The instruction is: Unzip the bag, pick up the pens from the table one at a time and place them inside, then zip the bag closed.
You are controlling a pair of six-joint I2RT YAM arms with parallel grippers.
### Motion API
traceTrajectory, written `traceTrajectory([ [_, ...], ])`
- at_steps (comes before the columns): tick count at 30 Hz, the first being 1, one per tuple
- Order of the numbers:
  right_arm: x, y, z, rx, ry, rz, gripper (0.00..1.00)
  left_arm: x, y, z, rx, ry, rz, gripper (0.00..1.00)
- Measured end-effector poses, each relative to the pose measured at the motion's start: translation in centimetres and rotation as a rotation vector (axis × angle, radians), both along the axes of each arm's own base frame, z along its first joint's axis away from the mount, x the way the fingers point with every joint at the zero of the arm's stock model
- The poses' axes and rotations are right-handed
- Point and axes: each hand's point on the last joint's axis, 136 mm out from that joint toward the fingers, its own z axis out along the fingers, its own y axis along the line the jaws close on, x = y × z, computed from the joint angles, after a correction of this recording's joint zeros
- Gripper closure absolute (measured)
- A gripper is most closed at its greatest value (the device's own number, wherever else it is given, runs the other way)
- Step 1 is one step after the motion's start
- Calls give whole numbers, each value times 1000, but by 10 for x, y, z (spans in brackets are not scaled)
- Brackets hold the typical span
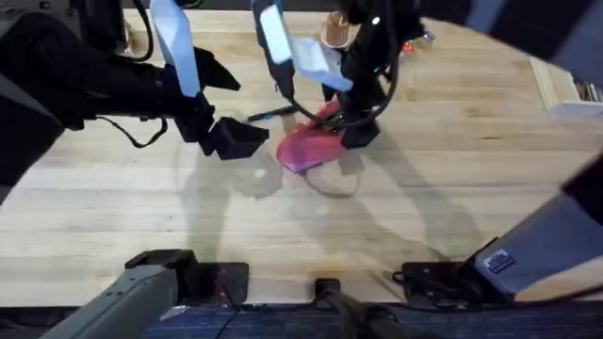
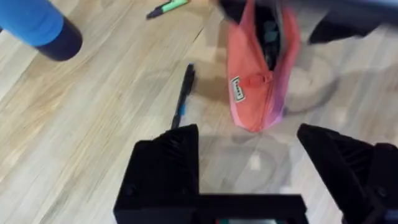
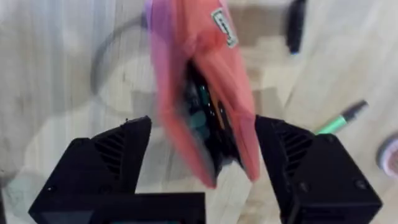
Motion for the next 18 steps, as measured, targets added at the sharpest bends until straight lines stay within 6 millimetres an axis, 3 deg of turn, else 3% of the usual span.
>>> traceTrajectory([
  [6, -4, -5, 50, 77, -89, -126, 4, 15, 11, 0, 67, -59, 40, 9],
  [12, -3, -23, 84, 138, -144, -263, 4, 24, 15, 2, 88, -99, 54, 9],
  [18, -3, -43, 117, 195, -221, -342, 4, 30, 15, -19, 95, -18, 52, 10],
])
